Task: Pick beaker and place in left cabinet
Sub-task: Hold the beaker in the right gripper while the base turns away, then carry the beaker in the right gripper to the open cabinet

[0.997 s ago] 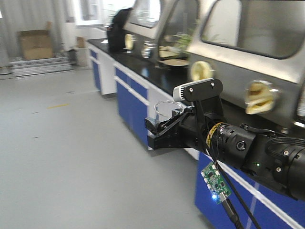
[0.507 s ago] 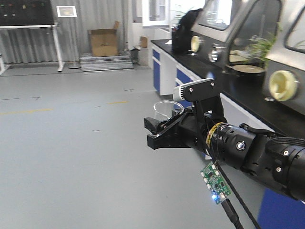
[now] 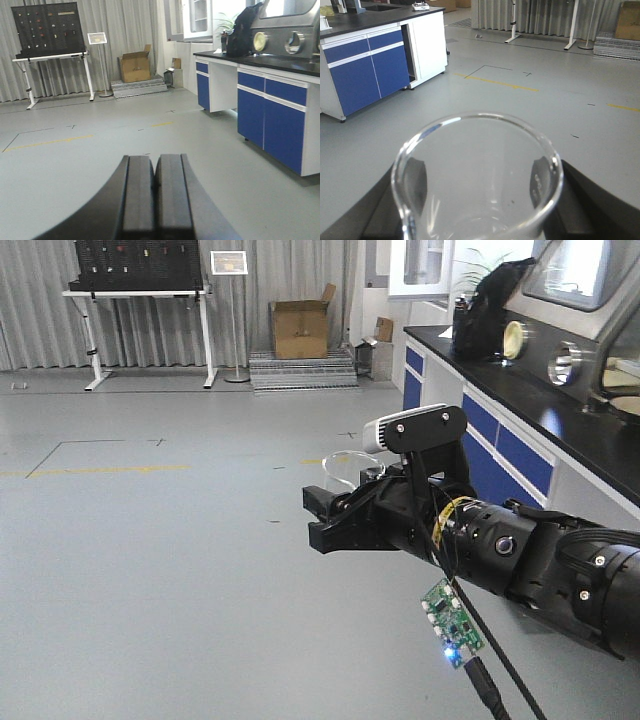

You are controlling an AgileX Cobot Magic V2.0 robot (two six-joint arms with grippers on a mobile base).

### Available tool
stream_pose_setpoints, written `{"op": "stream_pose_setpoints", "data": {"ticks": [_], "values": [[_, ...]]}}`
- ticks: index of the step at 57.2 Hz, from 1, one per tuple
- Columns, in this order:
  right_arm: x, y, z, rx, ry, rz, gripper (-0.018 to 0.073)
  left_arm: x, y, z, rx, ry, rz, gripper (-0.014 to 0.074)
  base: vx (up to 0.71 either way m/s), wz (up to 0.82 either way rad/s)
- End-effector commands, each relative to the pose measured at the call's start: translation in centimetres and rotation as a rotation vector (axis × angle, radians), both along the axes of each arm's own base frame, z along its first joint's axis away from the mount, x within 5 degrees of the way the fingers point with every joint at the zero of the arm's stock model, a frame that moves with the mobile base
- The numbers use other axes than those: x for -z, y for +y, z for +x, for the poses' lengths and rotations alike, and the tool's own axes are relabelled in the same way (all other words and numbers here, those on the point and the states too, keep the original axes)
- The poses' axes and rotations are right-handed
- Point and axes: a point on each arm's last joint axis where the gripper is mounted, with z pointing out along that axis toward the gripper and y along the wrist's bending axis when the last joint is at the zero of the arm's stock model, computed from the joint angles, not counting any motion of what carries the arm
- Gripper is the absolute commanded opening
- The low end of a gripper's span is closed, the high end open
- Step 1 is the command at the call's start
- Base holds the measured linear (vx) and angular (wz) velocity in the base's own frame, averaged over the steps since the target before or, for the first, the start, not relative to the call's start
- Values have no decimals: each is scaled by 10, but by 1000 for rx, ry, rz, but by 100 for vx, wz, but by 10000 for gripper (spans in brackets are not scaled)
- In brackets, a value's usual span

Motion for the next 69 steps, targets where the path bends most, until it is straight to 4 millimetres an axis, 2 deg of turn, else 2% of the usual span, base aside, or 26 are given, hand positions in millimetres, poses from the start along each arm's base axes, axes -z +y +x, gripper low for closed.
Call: {"op": "stream_pose_setpoints", "data": {"ticks": [1,32,69], "values": [[-32,-2,-10,-36,-93,68,-2,-3,0,-1,-1,-83,-22,1,36,13],[-32,-1,-10,-37,-94,68,-2,-3,0,-1,-1,-83,-22,1,42,7],[-32,-1,-10,-37,-94,68,-2,-3,0,-1,-1,-83,-22,1,55,7]]}}
